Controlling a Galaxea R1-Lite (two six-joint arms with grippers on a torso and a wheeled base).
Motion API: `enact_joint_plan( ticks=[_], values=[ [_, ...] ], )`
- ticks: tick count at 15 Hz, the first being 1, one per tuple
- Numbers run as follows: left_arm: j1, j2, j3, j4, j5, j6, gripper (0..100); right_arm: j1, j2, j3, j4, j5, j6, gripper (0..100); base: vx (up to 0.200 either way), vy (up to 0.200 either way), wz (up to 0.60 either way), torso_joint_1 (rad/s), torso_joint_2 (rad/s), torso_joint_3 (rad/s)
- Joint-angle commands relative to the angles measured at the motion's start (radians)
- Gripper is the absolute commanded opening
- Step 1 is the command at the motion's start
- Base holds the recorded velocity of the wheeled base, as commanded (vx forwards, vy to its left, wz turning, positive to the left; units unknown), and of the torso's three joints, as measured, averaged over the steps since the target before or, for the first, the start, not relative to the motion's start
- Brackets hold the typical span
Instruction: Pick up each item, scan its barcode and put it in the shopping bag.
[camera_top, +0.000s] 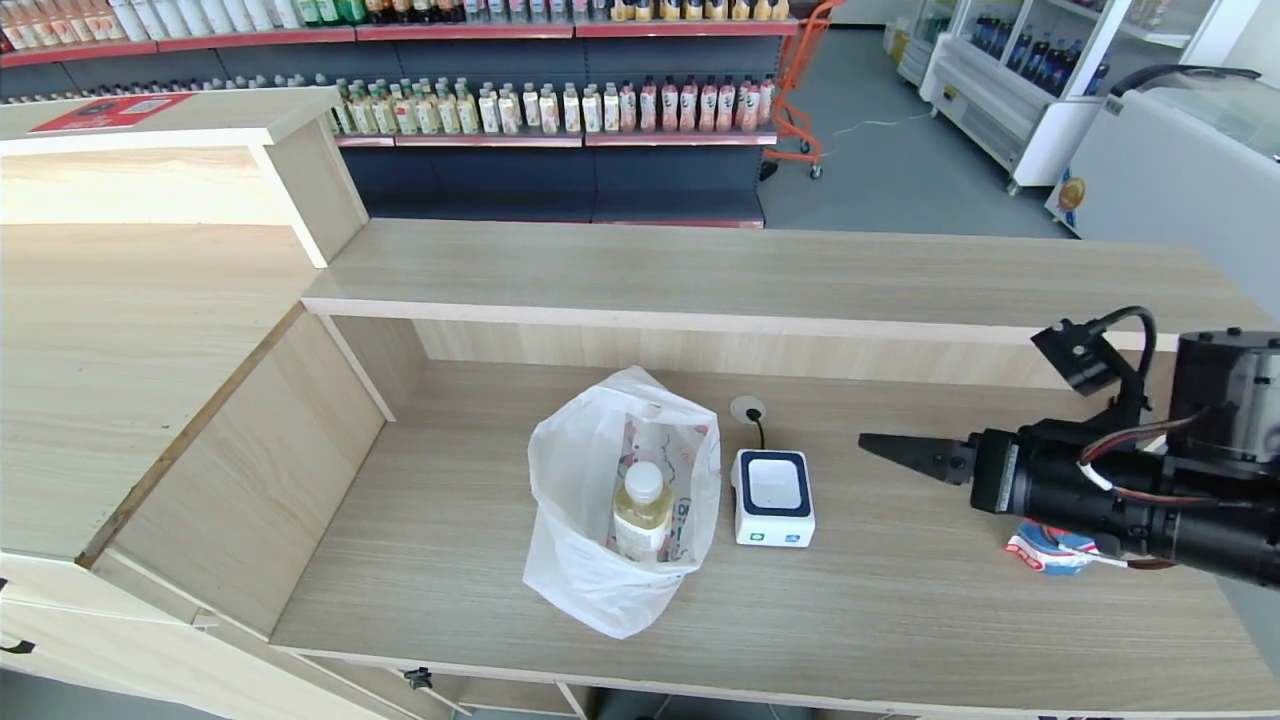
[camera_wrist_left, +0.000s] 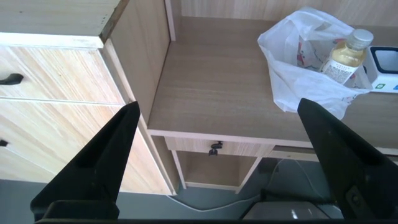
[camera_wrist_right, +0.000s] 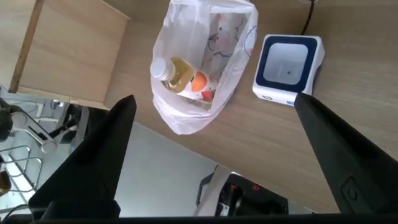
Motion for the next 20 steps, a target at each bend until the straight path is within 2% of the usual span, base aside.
enact_joint_plan(
  ticks=[1, 6, 10, 12, 15, 18, 20],
  values=[
    [0.000, 0.000, 0.001, 0.000, 0.000, 0.000, 100, -0.088, -0.176, 0.078, 0.014, -0.014, -0.015, 100, 0.000, 0.000, 0.00, 0.000, 0.00, 0.000],
    [0.000, 0.000, -0.001, 0.000, 0.000, 0.000, 100, -0.160, -0.187, 0.115, 0.014, -0.014, -0.017, 100, 0.000, 0.000, 0.00, 0.000, 0.00, 0.000],
    [0.000, 0.000, -0.001, 0.000, 0.000, 0.006, 100, -0.197, -0.168, 0.118, 0.016, -0.014, 0.003, 100, 0.000, -0.200, 0.00, 0.001, 0.00, 0.005],
    [0.000, 0.000, 0.001, 0.000, 0.000, 0.006, 100, -0.200, -0.159, 0.112, 0.016, -0.017, 0.060, 100, 0.000, -0.200, 0.00, 0.007, 0.00, 0.005],
    [0.000, 0.000, 0.001, 0.000, 0.000, 0.006, 100, -0.210, -0.131, 0.111, 0.016, -0.079, 0.105, 100, 0.000, -0.200, 0.00, 0.002, 0.00, -0.001],
    [0.000, 0.000, 0.001, 0.000, 0.000, 0.006, 100, -0.210, -0.131, 0.100, 0.018, -0.091, 0.166, 100, 0.000, -0.200, 0.00, 0.004, 0.00, -0.002],
    [0.000, 0.000, -0.001, 0.000, 0.000, 0.000, 100, -0.210, -0.141, 0.101, 0.018, -0.091, 0.180, 100, -0.200, -0.200, 0.00, 0.005, 0.00, 0.002]
  ],
)
